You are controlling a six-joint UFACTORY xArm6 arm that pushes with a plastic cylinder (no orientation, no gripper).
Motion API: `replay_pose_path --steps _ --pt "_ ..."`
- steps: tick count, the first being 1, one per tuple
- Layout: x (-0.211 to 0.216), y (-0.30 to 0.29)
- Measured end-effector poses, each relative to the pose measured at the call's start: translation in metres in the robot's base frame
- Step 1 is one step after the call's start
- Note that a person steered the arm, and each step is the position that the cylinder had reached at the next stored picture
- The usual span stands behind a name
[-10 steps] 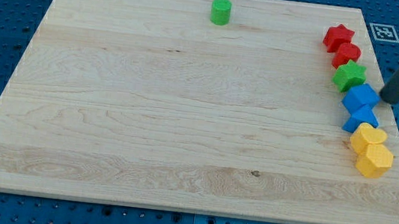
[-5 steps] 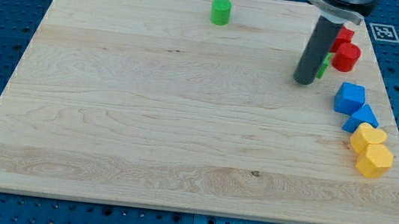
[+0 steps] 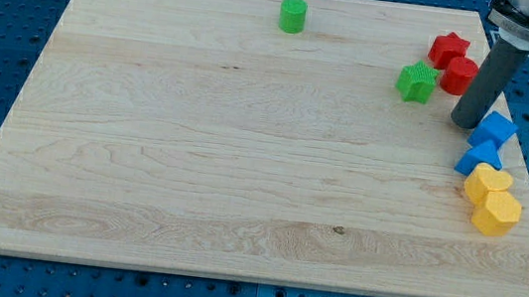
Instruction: Push the green star to the bottom right side of the green circle
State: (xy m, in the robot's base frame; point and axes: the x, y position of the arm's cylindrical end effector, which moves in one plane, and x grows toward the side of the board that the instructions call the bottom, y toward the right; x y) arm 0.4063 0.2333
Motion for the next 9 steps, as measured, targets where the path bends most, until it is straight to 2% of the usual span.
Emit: replay_pose_path --steps 4,7,9 --pt "-0.056 -0.063" --pt "-0.09 -0.174" --pt "-0.086 -0.211"
